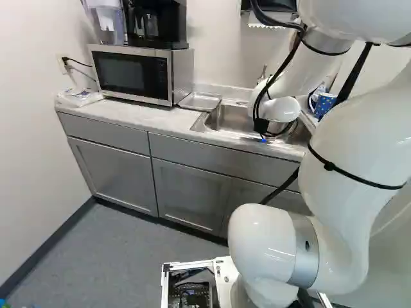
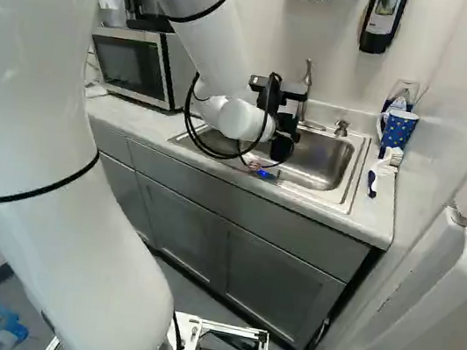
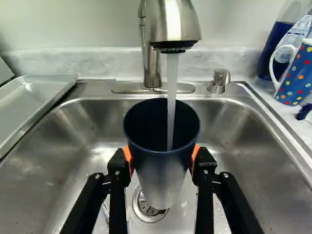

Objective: Rinse the cup and place it in the tray

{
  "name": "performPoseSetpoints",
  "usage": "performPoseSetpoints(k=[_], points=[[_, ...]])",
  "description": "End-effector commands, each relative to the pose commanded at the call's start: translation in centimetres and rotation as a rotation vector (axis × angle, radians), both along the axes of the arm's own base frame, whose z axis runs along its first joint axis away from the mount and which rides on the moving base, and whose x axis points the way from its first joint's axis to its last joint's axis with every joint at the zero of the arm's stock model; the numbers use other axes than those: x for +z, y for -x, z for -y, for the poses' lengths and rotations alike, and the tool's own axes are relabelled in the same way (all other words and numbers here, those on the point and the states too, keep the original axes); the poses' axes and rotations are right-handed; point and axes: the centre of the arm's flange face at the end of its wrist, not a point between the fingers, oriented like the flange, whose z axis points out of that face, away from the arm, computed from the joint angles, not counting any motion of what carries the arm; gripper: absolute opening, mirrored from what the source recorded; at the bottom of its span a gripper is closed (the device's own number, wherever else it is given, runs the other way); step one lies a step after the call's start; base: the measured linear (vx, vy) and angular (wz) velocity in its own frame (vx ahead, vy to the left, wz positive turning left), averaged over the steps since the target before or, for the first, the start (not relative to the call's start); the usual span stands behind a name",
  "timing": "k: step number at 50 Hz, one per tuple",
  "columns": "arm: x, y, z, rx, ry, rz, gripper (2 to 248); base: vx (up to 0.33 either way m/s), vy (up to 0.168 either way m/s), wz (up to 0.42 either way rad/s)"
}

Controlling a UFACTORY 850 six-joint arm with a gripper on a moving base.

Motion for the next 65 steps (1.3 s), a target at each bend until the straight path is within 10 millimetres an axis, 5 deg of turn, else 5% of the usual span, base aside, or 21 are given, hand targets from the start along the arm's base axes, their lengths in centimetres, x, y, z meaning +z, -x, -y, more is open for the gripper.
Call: performPoseSetpoints(k=[65], points=[[0.0, 0.0, 0.0, 0.0, 0.0, 0.0, 126, 0.0, 0.0, 0.0]])
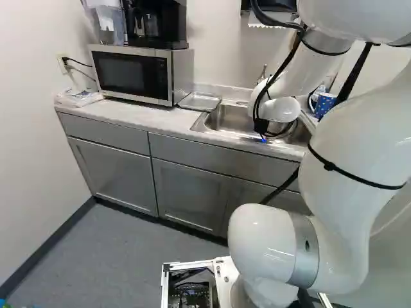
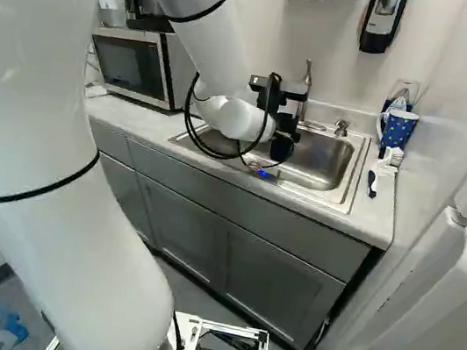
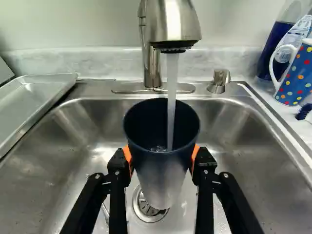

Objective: Rinse the cup and place it in the tray

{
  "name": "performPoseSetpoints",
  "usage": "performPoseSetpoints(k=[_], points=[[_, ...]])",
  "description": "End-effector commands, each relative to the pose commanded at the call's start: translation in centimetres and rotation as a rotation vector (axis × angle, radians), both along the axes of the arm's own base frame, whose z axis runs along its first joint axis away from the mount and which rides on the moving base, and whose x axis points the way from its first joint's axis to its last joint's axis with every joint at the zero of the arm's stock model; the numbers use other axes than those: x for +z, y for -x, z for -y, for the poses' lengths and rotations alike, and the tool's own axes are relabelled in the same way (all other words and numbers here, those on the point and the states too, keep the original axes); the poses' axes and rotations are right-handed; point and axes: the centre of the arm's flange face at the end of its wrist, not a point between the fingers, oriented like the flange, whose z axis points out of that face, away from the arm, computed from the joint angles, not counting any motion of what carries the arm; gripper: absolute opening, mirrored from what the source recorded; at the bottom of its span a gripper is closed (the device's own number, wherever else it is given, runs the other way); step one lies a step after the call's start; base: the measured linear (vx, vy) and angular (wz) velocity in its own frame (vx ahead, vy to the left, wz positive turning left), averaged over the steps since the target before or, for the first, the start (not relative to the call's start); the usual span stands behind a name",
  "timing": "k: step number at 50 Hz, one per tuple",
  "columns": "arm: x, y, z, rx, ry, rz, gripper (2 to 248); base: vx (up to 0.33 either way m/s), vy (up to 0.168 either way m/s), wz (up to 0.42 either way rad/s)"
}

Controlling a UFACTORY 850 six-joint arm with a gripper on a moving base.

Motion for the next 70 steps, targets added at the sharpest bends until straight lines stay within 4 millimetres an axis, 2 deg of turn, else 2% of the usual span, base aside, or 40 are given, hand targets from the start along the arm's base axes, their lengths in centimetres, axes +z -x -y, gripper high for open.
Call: performPoseSetpoints(k=[70], points=[[0.0, 0.0, 0.0, 0.0, 0.0, 0.0, 126, 0.0, 0.0, 0.0]])
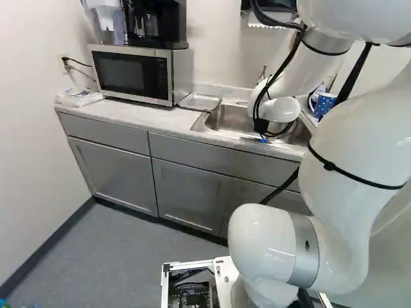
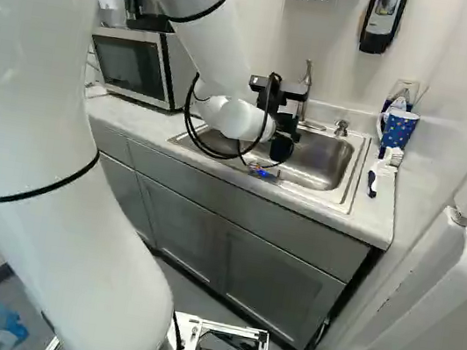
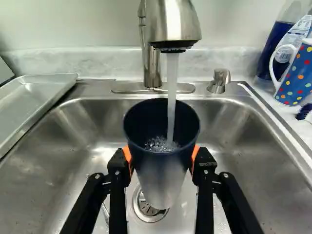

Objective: Rinse the cup and place it in the tray

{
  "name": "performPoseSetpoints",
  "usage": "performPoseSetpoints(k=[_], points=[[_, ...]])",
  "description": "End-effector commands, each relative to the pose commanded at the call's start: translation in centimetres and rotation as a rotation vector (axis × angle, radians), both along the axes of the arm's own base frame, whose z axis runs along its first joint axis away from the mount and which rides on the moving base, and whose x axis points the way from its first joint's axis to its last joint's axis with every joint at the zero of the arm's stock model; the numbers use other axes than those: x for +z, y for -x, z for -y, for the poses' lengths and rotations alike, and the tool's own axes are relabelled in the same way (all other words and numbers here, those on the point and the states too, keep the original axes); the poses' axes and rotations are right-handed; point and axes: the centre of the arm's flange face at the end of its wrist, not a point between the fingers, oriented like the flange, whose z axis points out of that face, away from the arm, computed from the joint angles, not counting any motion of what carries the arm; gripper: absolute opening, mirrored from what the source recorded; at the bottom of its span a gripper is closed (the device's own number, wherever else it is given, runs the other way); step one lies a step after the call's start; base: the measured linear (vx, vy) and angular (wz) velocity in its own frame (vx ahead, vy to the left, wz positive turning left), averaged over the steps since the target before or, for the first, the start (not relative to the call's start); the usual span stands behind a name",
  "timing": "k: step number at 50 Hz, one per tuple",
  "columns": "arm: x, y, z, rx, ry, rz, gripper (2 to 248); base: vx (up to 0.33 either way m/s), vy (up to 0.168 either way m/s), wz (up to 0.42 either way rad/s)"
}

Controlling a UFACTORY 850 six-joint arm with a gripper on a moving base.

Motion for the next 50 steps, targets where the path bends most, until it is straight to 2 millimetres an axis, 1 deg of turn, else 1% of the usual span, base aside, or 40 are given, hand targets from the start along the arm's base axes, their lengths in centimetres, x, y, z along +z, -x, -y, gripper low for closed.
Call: performPoseSetpoints(k=[50], points=[[0.0, 0.0, 0.0, 0.0, 0.0, 0.0, 126, 0.0, 0.0, 0.0]])
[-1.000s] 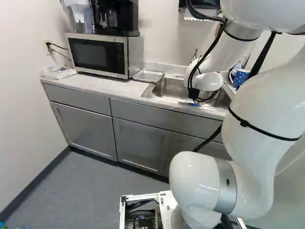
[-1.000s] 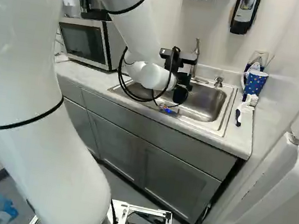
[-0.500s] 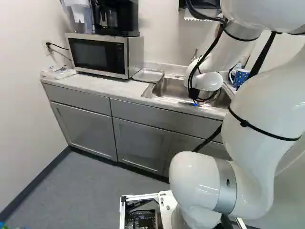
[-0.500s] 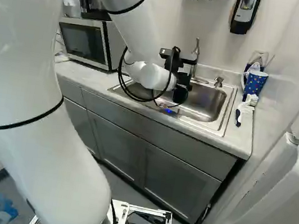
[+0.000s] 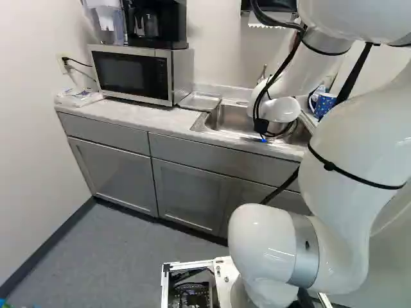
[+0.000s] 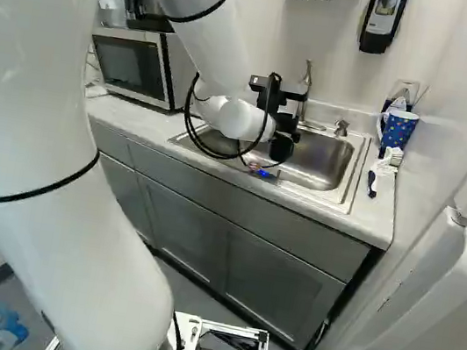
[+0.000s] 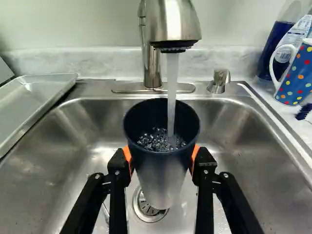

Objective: Rinse the cup and place it in the tray

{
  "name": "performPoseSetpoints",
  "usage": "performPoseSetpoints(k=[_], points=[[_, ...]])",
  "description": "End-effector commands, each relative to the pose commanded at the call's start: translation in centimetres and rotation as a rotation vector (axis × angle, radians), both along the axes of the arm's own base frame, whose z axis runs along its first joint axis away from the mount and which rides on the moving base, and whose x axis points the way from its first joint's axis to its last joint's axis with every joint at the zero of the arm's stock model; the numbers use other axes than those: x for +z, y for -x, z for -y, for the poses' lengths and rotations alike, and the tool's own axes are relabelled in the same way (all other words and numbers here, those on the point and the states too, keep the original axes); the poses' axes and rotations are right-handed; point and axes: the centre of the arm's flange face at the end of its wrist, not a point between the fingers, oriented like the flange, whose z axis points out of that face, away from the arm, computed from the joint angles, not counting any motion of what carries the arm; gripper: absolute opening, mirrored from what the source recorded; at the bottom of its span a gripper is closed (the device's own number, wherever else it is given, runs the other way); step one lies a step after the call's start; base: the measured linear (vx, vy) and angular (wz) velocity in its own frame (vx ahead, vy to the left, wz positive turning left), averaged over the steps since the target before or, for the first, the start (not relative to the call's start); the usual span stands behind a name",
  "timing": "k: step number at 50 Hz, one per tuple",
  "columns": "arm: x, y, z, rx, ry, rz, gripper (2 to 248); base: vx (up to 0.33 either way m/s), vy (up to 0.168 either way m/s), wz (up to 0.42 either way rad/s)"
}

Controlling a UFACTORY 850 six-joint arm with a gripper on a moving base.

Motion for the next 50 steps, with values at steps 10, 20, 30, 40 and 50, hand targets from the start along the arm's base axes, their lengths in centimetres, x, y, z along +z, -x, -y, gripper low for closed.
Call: performPoseSetpoints(k=[10, 20, 30, 40, 50], points=[[0.0, 0.0, 0.0, 0.0, 0.0, 0.0, 126, 0.0, 0.0, 0.0], [0.0, 0.0, 0.0, 0.0, 0.0, 0.0, 126, 0.0, 0.0, 0.0], [0.0, 0.0, 0.0, 0.0, 0.0, 0.0, 126, 0.0, 0.0, 0.0], [0.0, 0.0, 0.0, 0.0, 0.0, 0.0, 126, 0.0, 0.0, 0.0], [0.0, 0.0, 0.0, 0.0, 0.0, 0.0, 126, 0.0, 0.0, 0.0]])
